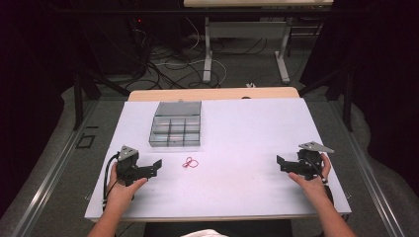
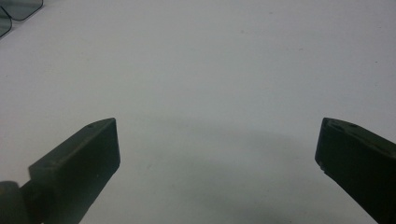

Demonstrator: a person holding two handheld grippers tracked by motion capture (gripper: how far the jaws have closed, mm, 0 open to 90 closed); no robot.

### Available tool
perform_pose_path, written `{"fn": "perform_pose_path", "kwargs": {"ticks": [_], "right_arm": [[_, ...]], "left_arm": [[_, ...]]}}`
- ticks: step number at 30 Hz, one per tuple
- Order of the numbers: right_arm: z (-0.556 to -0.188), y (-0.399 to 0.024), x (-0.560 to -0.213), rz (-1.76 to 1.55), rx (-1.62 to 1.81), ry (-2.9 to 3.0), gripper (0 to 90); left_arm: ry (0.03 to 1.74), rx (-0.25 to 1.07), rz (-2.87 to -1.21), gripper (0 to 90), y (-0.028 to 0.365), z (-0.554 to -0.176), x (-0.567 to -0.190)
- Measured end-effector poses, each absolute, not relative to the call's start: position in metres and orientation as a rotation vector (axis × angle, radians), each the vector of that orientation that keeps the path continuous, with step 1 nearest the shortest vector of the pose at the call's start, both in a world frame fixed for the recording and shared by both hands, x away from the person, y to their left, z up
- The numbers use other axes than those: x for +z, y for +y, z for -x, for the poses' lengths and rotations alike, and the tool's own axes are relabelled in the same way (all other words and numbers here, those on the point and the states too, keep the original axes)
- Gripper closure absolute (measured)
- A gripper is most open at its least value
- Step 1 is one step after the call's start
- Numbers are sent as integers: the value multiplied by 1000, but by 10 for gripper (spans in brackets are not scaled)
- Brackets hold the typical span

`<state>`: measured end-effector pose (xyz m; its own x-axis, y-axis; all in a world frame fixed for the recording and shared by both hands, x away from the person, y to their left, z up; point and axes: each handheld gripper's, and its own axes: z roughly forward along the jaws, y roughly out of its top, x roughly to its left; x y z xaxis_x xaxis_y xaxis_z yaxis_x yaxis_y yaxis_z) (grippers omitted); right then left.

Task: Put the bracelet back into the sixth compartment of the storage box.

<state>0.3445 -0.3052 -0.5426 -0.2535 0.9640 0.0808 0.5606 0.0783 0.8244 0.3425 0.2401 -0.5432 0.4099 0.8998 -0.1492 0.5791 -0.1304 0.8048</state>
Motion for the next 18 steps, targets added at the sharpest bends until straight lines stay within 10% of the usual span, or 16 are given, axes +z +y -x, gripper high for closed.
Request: {"fn": "perform_pose_path", "kwargs": {"ticks": [18], "right_arm": [[-346,-314,-546,-1537,1099,1855,8]], "left_arm": [[1275,458,-1864,19,224,-345,-546]]}}
